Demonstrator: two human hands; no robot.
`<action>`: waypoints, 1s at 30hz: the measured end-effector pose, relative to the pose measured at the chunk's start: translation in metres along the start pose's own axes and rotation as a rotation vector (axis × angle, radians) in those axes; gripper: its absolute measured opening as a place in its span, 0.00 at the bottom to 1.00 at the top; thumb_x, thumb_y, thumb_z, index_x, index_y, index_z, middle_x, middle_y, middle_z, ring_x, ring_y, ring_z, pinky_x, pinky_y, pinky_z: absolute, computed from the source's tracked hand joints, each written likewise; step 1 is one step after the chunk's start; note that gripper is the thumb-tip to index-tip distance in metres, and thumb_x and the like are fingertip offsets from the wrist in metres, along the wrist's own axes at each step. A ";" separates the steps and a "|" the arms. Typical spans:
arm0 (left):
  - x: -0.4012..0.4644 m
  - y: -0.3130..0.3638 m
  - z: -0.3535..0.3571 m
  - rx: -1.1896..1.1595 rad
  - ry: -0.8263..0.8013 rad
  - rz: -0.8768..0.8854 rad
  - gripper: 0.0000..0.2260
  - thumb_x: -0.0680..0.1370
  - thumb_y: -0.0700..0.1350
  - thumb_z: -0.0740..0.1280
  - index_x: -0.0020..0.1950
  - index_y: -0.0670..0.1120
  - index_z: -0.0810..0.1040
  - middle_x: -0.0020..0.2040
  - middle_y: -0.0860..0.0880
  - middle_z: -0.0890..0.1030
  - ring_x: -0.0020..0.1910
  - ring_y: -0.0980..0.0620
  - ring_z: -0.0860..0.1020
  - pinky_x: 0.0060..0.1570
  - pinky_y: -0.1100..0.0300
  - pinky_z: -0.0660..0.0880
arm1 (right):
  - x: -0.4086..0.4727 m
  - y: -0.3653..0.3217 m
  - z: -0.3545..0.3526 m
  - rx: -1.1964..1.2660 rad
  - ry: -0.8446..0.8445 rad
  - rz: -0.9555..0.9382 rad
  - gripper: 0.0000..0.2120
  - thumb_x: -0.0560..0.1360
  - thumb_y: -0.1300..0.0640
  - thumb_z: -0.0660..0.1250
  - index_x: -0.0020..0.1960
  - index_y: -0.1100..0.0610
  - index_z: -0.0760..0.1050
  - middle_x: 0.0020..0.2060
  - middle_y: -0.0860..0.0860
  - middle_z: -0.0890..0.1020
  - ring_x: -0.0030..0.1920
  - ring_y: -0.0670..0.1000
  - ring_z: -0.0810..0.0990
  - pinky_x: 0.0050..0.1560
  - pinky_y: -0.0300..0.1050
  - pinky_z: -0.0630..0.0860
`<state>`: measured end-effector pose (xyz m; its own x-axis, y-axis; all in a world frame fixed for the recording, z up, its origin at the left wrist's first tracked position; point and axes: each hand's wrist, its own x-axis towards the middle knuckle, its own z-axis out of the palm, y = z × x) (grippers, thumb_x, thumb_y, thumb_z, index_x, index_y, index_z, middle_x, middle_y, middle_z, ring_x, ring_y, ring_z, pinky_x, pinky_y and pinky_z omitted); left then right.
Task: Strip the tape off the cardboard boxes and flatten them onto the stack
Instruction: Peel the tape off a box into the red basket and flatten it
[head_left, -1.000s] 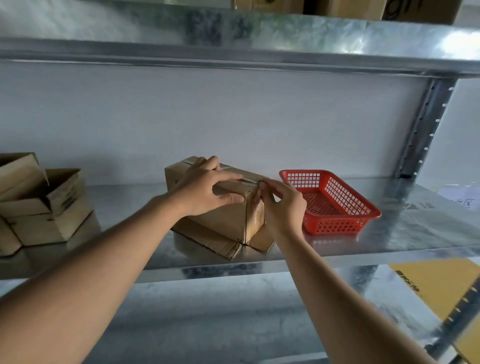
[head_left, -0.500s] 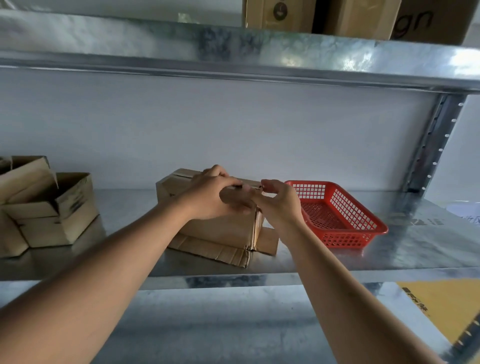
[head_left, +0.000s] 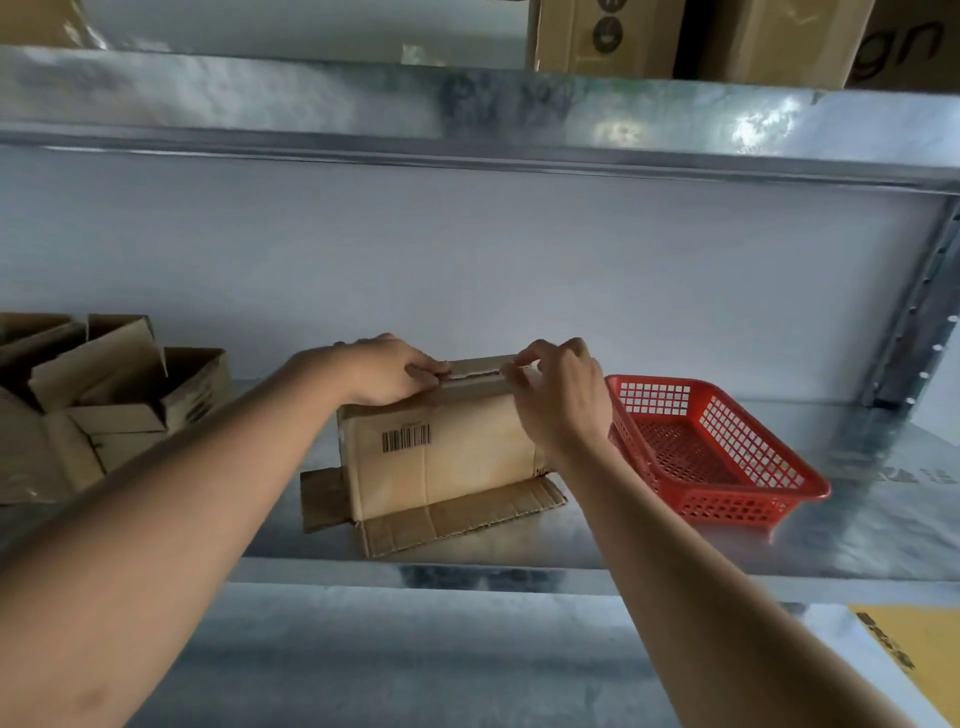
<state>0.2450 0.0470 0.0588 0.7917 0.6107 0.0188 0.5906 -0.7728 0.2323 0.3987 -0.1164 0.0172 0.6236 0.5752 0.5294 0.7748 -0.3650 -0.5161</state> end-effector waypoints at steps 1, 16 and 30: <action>0.001 0.000 0.000 -0.024 -0.020 0.007 0.16 0.85 0.60 0.59 0.73 0.65 0.75 0.76 0.53 0.73 0.70 0.47 0.73 0.72 0.49 0.68 | -0.006 -0.007 0.003 0.038 -0.059 -0.013 0.15 0.78 0.39 0.68 0.56 0.47 0.83 0.54 0.51 0.78 0.55 0.54 0.78 0.45 0.47 0.74; -0.015 0.029 0.016 -0.230 0.022 -0.006 0.24 0.81 0.64 0.64 0.76 0.57 0.74 0.75 0.54 0.74 0.72 0.50 0.72 0.70 0.57 0.67 | -0.010 0.019 0.012 0.666 -0.179 0.169 0.12 0.80 0.58 0.69 0.62 0.50 0.81 0.55 0.45 0.82 0.53 0.49 0.84 0.53 0.49 0.81; -0.025 0.061 0.034 -0.204 0.073 -0.074 0.28 0.82 0.65 0.63 0.76 0.50 0.72 0.72 0.45 0.60 0.67 0.42 0.73 0.66 0.57 0.69 | -0.050 0.047 -0.010 1.016 -0.243 0.257 0.16 0.86 0.52 0.62 0.62 0.61 0.82 0.53 0.53 0.88 0.54 0.51 0.87 0.59 0.51 0.83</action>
<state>0.2665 -0.0210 0.0396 0.7299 0.6807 0.0627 0.5967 -0.6791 0.4275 0.4054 -0.1693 -0.0267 0.6315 0.7387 0.2357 0.1049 0.2199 -0.9699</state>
